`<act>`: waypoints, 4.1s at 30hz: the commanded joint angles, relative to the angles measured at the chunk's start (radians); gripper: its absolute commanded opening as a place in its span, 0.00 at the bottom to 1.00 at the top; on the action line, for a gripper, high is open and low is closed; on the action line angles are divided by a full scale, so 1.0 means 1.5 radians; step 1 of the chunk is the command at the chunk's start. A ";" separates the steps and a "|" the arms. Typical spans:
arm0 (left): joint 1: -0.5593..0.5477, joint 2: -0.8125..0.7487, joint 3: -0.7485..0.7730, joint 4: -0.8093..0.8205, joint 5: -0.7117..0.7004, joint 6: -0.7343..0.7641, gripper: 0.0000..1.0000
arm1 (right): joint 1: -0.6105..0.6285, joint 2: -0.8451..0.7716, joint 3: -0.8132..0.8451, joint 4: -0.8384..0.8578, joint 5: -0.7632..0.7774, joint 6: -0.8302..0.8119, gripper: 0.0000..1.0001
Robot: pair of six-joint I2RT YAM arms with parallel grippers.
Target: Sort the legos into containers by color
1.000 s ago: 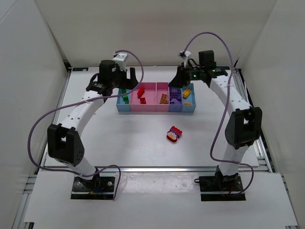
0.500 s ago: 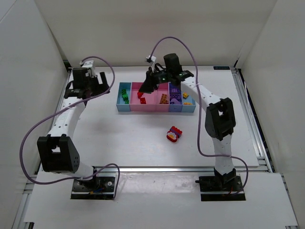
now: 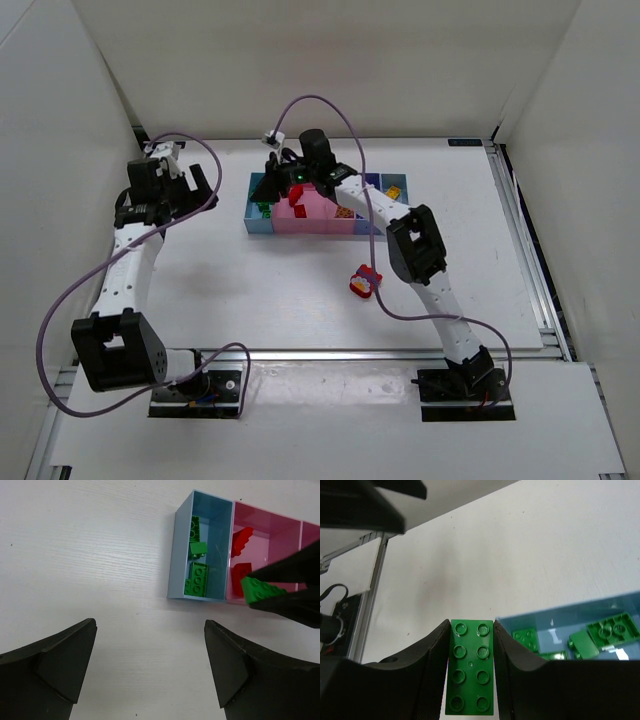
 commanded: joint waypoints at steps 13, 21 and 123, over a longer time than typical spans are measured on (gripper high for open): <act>0.013 -0.045 -0.040 0.028 0.048 0.030 0.99 | 0.019 0.155 0.199 0.046 0.044 -0.006 0.00; 0.013 -0.033 -0.040 0.048 0.063 0.039 0.99 | 0.021 0.178 0.213 0.044 0.037 -0.016 0.23; -0.403 0.027 0.005 0.022 0.415 0.372 0.95 | -0.332 -0.574 -0.506 -0.791 -0.012 -0.608 0.59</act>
